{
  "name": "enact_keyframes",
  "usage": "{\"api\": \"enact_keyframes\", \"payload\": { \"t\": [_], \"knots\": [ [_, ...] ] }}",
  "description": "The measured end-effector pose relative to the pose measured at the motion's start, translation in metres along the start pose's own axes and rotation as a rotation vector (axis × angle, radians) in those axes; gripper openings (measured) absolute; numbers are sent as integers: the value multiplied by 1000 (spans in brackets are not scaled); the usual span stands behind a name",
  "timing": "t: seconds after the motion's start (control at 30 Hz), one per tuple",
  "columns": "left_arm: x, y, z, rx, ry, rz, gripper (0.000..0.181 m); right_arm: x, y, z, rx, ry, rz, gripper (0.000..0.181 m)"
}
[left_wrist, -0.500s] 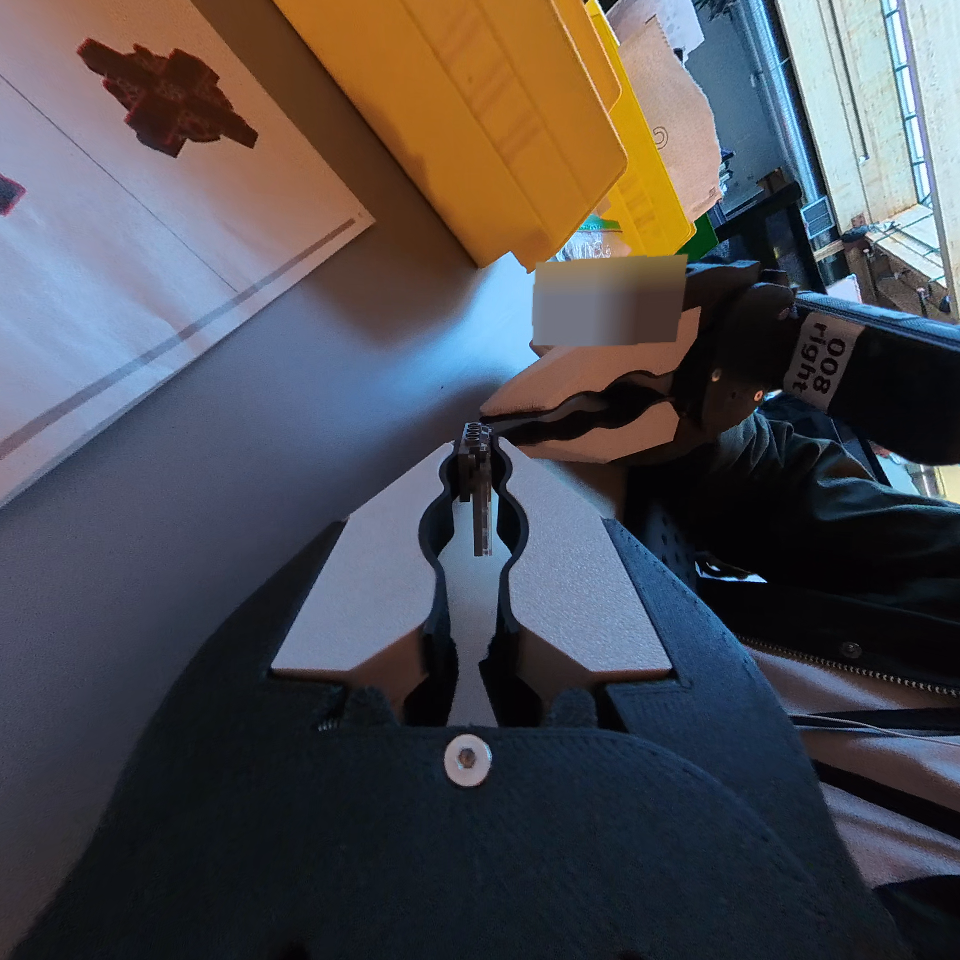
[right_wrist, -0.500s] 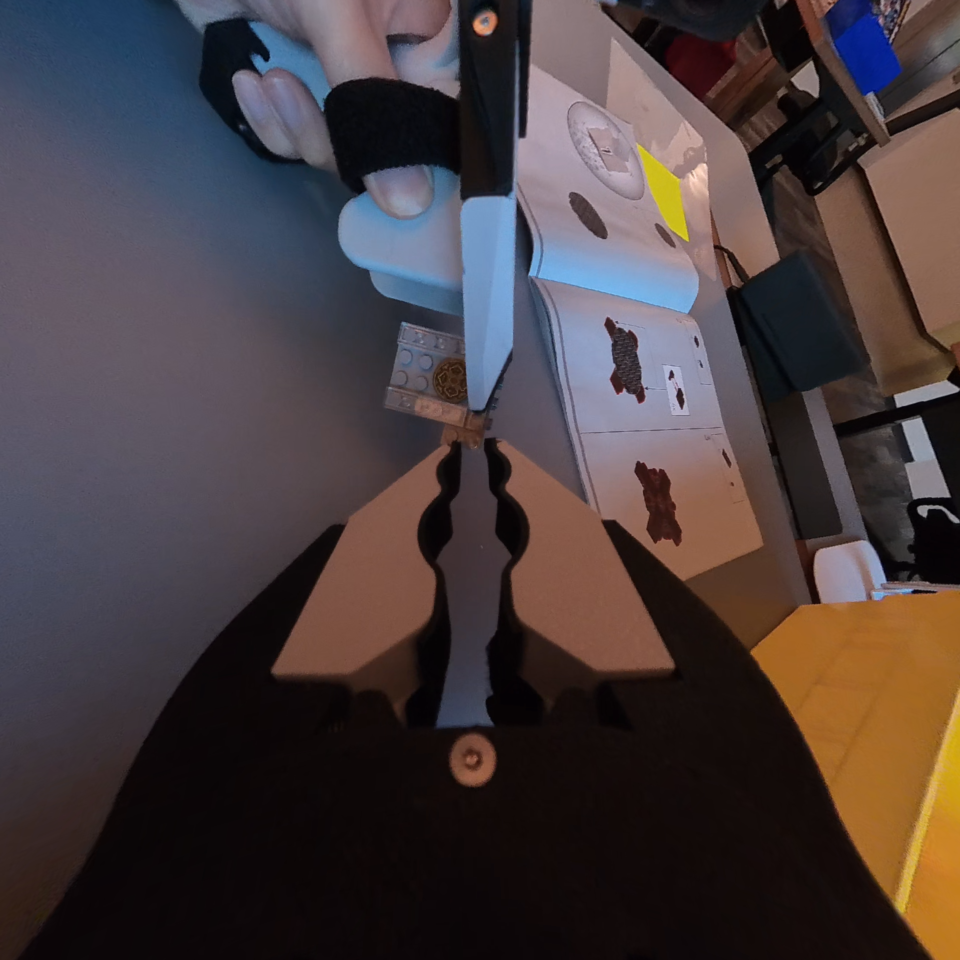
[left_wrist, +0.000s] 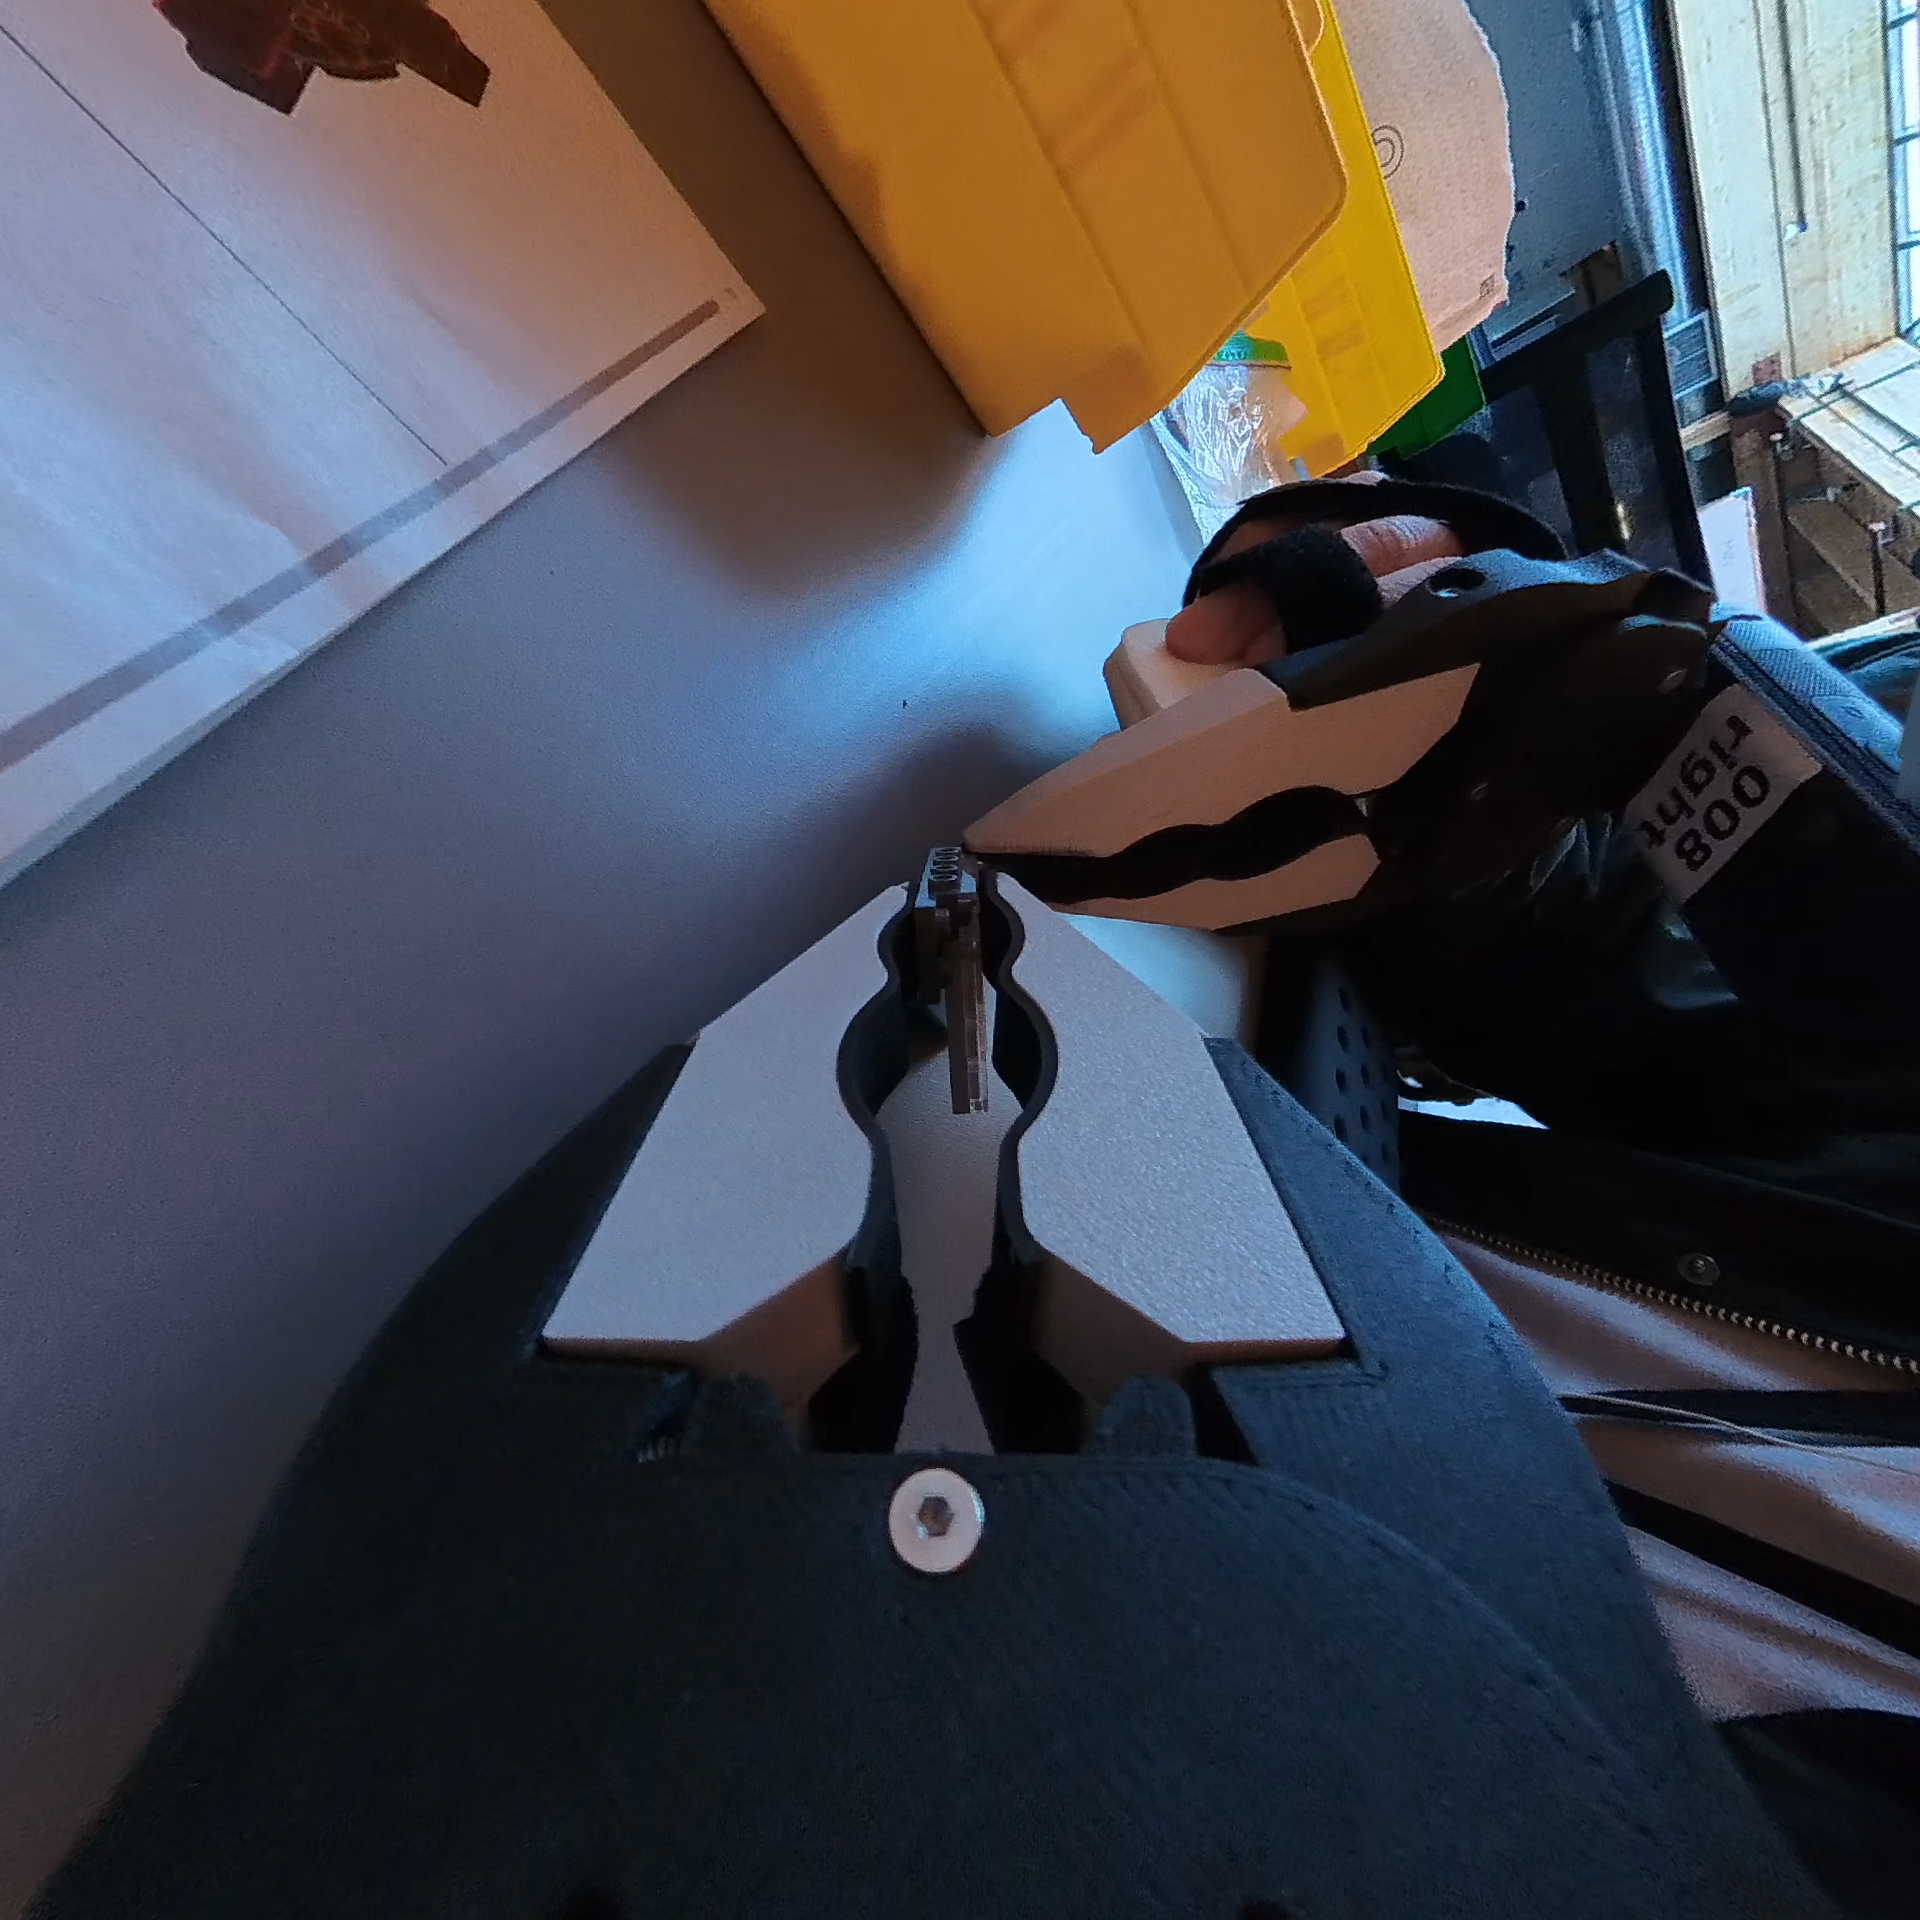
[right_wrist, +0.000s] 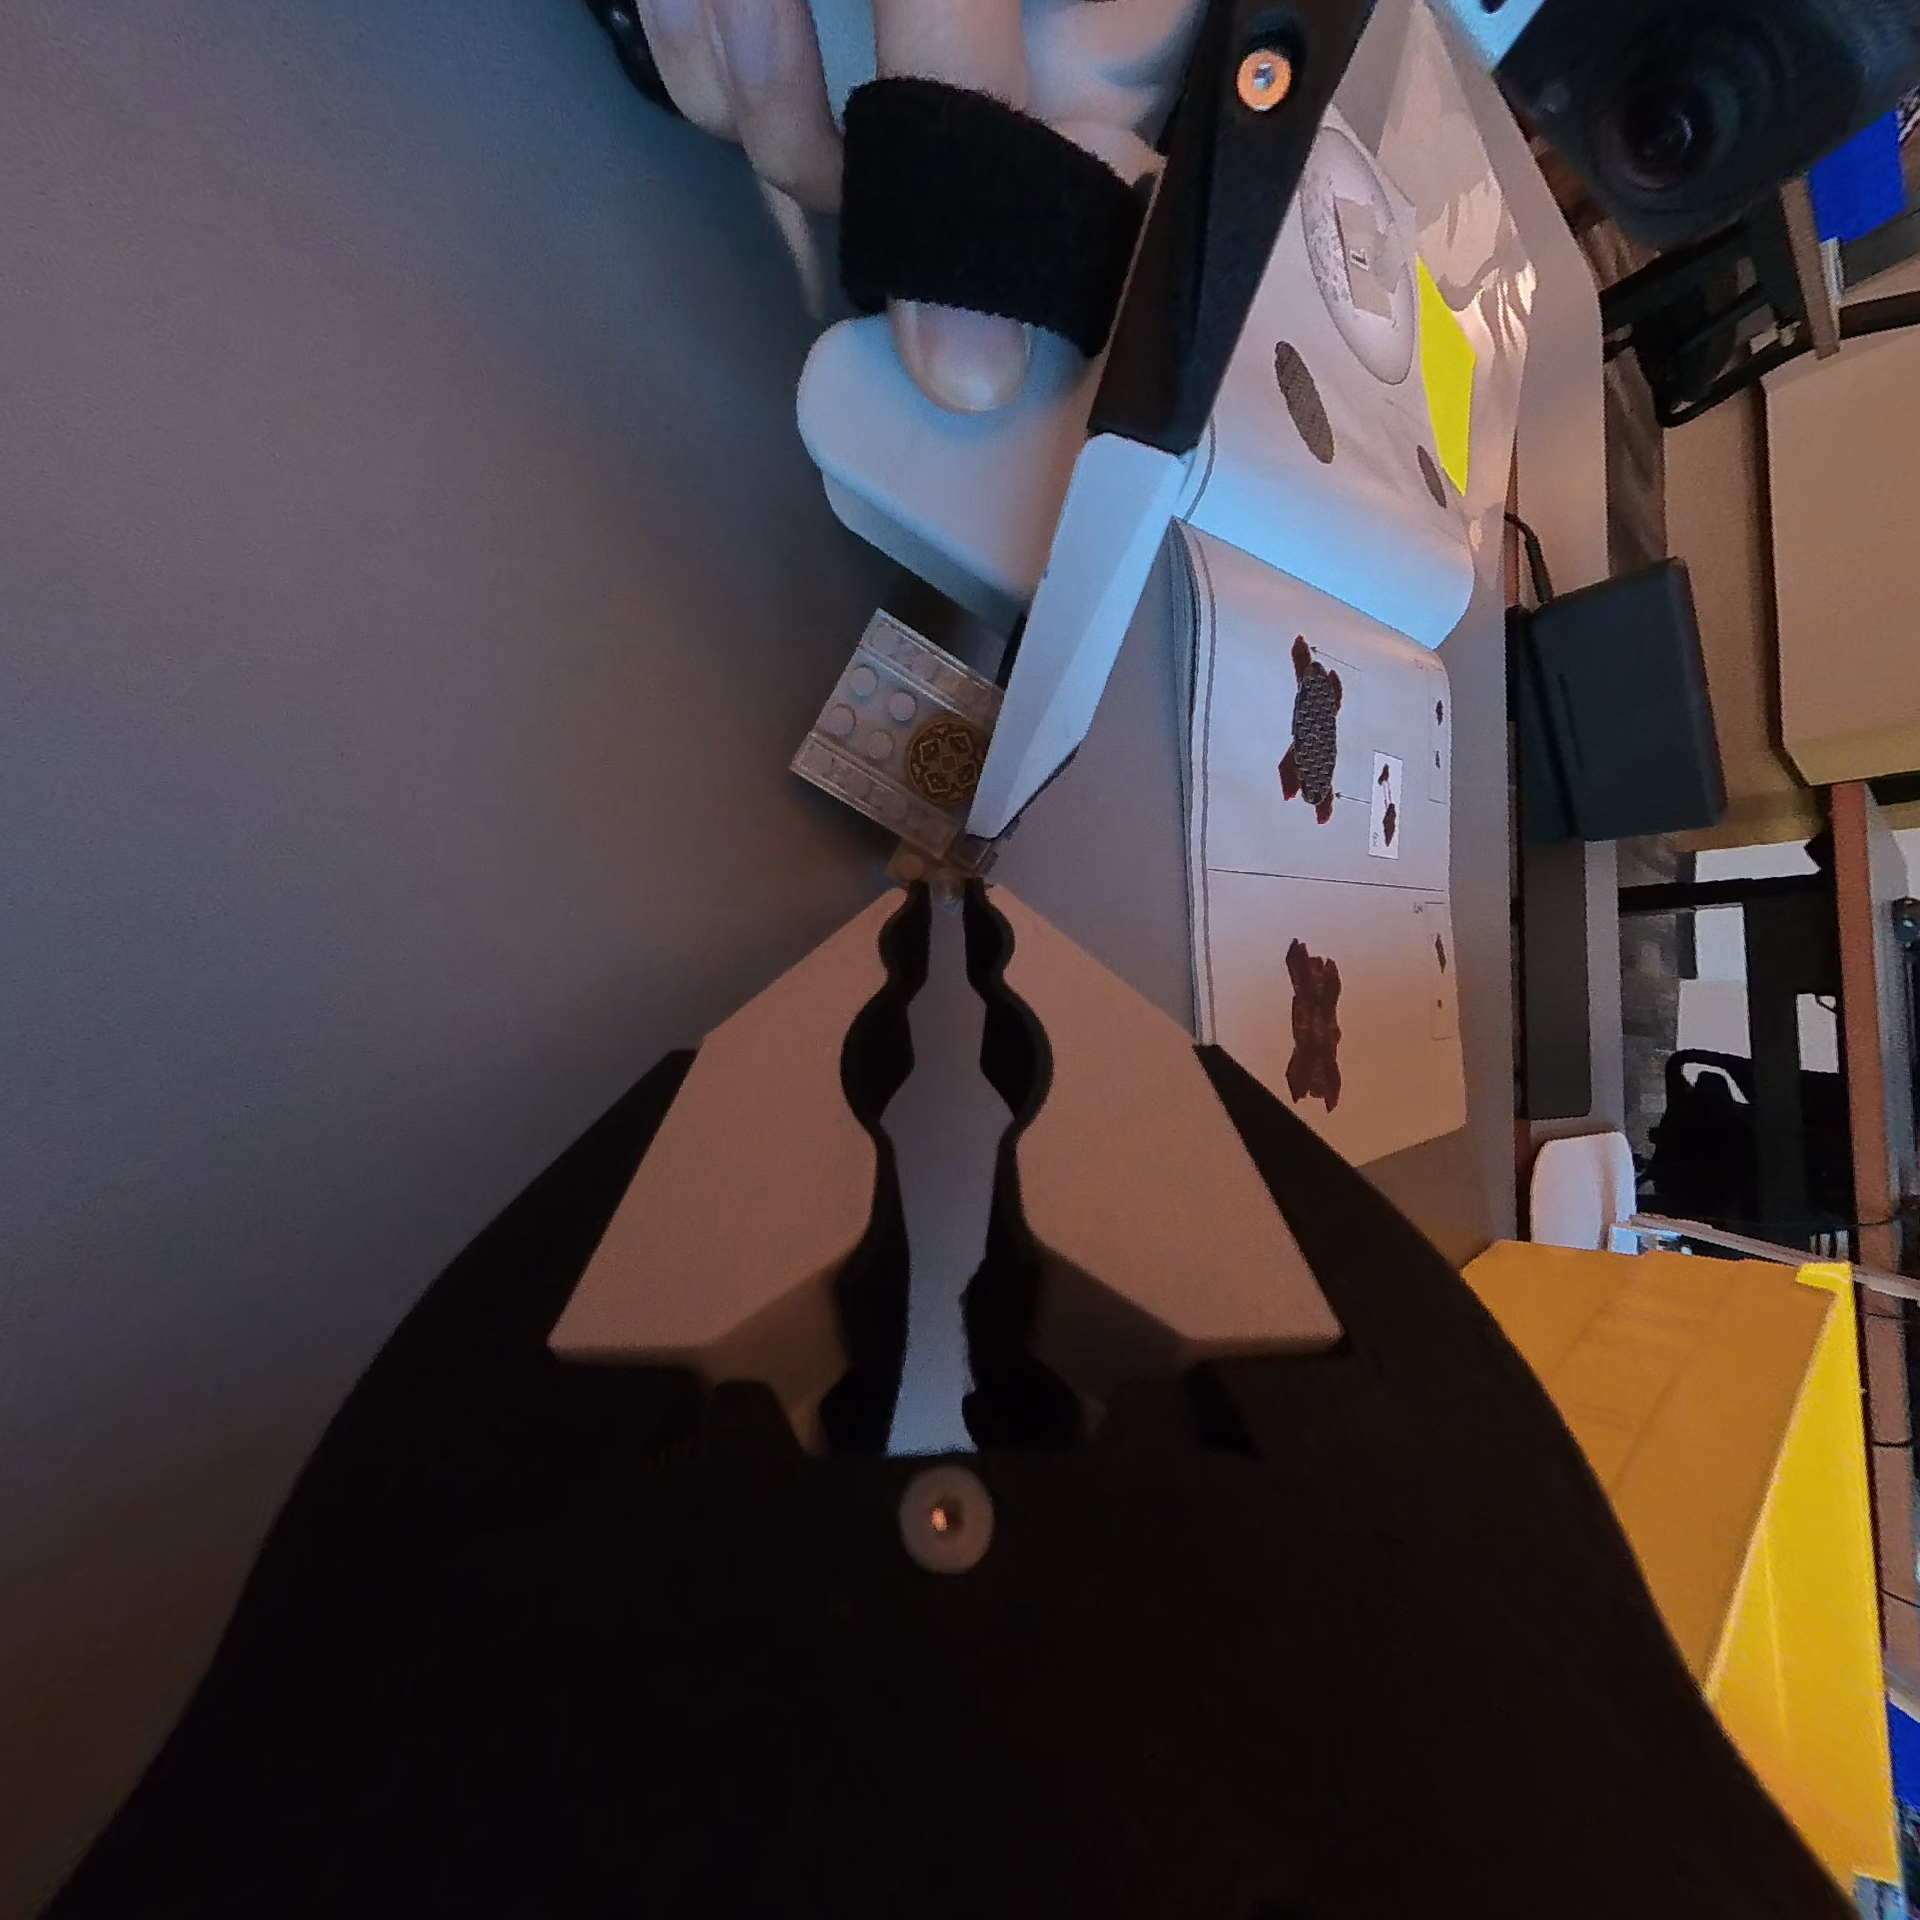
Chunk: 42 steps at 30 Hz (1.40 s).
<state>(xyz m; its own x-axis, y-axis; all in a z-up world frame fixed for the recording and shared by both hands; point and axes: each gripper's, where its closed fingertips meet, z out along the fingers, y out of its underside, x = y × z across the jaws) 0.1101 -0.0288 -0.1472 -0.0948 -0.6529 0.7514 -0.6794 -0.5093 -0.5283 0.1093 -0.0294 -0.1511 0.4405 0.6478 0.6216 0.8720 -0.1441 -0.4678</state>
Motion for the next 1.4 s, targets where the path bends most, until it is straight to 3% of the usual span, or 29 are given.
{"api": "enact_keyframes", "payload": {
  "t": [0.17, 0.33, 0.43, 0.6, 0.7, 0.8, 1.0, 1.13, 1.27, 1.33, 1.4],
  "knots": [
    [-1, -1, 0, 11, -13, 16, 8, 1, 0, 1, -9, 33, -31, 5],
    [-1, 0, 0, -11, -36, 87, 9, -1, 1, 1, 92, -83, 194, 5],
    [-2, 0, 0, -14, -62, 117, 9, -1, 1, 1, 114, -108, 234, 5],
    [-5, -1, 0, -4, -66, 94, 9, -2, -1, -1, 95, -56, 138, 5],
    [-17, -11, -12, 47, -125, 94, 9, 15, -22, -20, 181, 35, 147, 4],
    [-18, -11, -12, 50, -67, 29, 9, 16, -9, -21, 139, 27, 192, 5],
    [-12, -10, -11, 41, -2, 13, 8, 29, -12, -32, 233, 16, 301, 5],
    [-2, -10, -7, 30, 58, 35, 8, 23, 0, -23, 167, 2, 267, 5],
    [1, -5, -4, -23, 28, 111, 31, 19, 3, -17, 136, -11, 251, 6],
    [-1, -13, -7, 17, -2, 147, 44, 21, 2, -18, 146, -2, 257, 6],
    [3, -23, -14, 78, 6, 180, 45, 24, 0, -21, 155, 18, 257, 5]
  ]
}}
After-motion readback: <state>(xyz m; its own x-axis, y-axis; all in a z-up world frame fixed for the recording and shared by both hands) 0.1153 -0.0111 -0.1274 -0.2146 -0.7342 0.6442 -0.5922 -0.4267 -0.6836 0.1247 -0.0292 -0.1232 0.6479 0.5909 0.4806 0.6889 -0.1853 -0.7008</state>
